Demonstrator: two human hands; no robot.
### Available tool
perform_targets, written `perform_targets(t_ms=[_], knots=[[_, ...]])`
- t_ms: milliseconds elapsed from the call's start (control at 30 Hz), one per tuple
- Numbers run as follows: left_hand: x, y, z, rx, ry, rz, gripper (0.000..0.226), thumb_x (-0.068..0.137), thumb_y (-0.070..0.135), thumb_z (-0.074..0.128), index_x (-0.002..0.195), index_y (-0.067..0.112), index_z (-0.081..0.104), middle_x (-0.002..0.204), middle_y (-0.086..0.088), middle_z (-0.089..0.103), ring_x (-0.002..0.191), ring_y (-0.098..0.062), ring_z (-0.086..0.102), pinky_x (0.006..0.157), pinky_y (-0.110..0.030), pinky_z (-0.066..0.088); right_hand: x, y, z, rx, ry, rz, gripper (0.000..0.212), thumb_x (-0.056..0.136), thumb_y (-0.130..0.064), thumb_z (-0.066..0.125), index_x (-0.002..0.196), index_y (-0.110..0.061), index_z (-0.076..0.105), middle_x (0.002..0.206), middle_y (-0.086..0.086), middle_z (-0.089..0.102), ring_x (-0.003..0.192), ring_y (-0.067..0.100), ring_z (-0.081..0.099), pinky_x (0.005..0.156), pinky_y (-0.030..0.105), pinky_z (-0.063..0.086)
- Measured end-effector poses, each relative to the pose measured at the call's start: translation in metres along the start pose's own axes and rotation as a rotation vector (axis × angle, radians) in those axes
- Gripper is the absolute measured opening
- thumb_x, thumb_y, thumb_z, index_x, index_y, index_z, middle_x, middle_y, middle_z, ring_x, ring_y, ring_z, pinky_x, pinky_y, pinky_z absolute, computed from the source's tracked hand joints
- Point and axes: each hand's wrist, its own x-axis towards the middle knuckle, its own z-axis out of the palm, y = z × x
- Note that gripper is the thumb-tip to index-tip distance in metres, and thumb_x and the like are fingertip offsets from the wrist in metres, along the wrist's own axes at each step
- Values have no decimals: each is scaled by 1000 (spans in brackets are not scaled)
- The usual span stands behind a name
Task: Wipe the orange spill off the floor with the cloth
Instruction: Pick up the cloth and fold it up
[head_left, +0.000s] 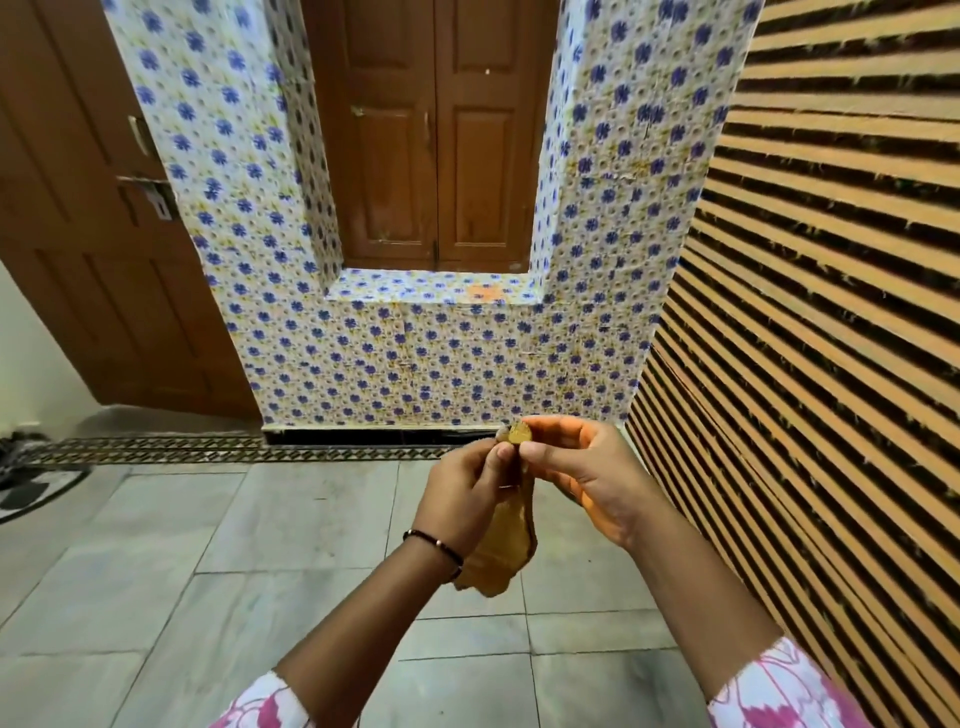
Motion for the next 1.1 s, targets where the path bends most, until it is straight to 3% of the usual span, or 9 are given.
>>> perform_targets(t_ms=[67, 200, 367, 500, 567, 667, 900, 1000, 1100], knots=[[3, 3, -10, 16, 13, 11, 25, 95, 23, 53, 81, 36, 69, 87, -8, 74, 86, -25, 70, 80, -52, 56, 1, 1, 11, -97, -13, -35, 37, 75, 2, 72, 108, -14, 66, 105, 7, 71, 101, 18, 66, 88, 31, 53], [5, 6, -18, 33, 20, 22, 25, 94, 18, 55, 78, 29, 71, 79, -13, 73, 79, -33, 69, 74, -52, 56, 6, 7, 30, -254, 93, -93, 40, 79, 10, 64, 89, -28, 68, 96, 3, 72, 98, 18, 66, 84, 30, 55], [4, 3, -31, -22, -11, 21, 27, 94, 15, 56, 74, 26, 70, 73, -2, 73, 75, -20, 71, 69, -34, 59, 17, 10, 44, -342, 280, -142, 12, 84, -8, 67, 88, -19, 72, 87, 2, 73, 88, 17, 68, 81, 38, 57], [10, 1, -44, -49, -3, 22, 21, 94, 14, 56, 80, 12, 71, 75, -10, 73, 73, -21, 71, 68, -37, 60, 22, 5, 53, -246, 364, -127, 3, 85, -11, 68, 86, -11, 70, 84, 8, 72, 83, 24, 69, 71, 36, 58], [16, 2, -52, -77, 21, 18, 16, 93, 13, 57, 84, 8, 70, 76, -12, 72, 71, -20, 71, 65, -33, 59, 25, -1, 55, -178, 390, -115, 3, 85, -11, 68, 83, -8, 68, 82, 12, 71, 78, 27, 68, 64, 35, 56], [22, 10, -62, -91, 50, 40, 9, 89, 12, 63, 82, 10, 69, 73, -10, 72, 64, -15, 70, 59, -24, 57, 26, -8, 61, -150, 368, -122, 7, 83, -9, 69, 82, -4, 64, 85, 17, 70, 78, 30, 67, 65, 38, 56], [35, 13, -74, -103, 94, 56, 8, 85, 13, 68, 81, 18, 72, 80, -11, 73, 74, -23, 72, 68, -38, 60, 27, -8, 83, -199, 325, -168, 6, 81, -8, 71, 78, -6, 67, 80, 15, 70, 79, 31, 69, 66, 42, 60], [36, 14, -76, -94, 57, 39, 7, 86, 12, 67, 84, 17, 71, 82, -12, 73, 77, -23, 72, 72, -41, 59, 30, -1, 88, -170, 359, -187, 5, 80, -8, 72, 80, -6, 68, 80, 18, 70, 76, 31, 70, 59, 37, 58], [37, 16, -77, -70, 54, 52, 13, 86, 12, 66, 80, 22, 71, 80, -10, 74, 77, -23, 72, 72, -39, 60, 35, 4, 88, -113, 351, -191, 1, 82, -9, 70, 83, -9, 70, 84, 15, 72, 80, 31, 70, 71, 43, 59]])
